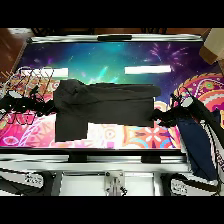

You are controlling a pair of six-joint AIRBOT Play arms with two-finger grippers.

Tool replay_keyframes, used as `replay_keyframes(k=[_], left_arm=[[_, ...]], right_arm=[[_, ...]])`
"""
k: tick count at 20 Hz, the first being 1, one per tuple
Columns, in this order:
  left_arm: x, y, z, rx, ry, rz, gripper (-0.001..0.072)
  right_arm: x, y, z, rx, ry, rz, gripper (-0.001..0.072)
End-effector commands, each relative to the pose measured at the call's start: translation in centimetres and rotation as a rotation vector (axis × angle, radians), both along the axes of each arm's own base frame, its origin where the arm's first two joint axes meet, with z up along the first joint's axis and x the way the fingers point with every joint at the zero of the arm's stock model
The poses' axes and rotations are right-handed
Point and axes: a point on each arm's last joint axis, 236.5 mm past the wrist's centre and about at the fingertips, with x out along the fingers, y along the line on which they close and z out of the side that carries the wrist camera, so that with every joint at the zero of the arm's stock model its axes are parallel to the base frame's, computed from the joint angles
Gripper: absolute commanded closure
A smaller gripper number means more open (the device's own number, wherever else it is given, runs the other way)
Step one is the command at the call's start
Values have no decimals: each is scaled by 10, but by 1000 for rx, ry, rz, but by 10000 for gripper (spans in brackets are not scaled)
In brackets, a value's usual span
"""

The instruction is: Fold the shirts.

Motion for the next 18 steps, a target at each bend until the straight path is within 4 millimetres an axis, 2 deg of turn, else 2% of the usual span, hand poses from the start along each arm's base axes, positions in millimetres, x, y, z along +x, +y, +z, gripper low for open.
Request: replay_keyframes(k=[1, 6, 11, 14, 15, 16, 17, 18], left_arm=[[-1, -2, 3, -12, 13, -9, 666], [-2, -5, 8, -25, 16, -17, 666], [-9, -10, 10, -44, 40, -36, 666], [-10, -10, 12, -47, 42, -40, 667], [-10, -10, 14, -45, 38, -40, 667], [-9, -10, 17, -40, 23, -47, 668], [-6, -9, 25, -31, -4, -60, 668], [0, -7, 40, -16, -46, -63, 669]], right_arm=[[11, -2, 0, -9, -39, -31, 83], [13, 2, 0, 12, -38, -44, 84], [9, 27, -16, 133, 28, -51, 84], [2, 52, -20, 145, 31, 40, 86], [0, 60, -20, 140, 24, 74, 203], [0, 67, -18, 140, 21, 91, 455], [4, 71, -14, 145, 15, 95, 620], [11, 72, -4, 148, -9, 101, 636]])
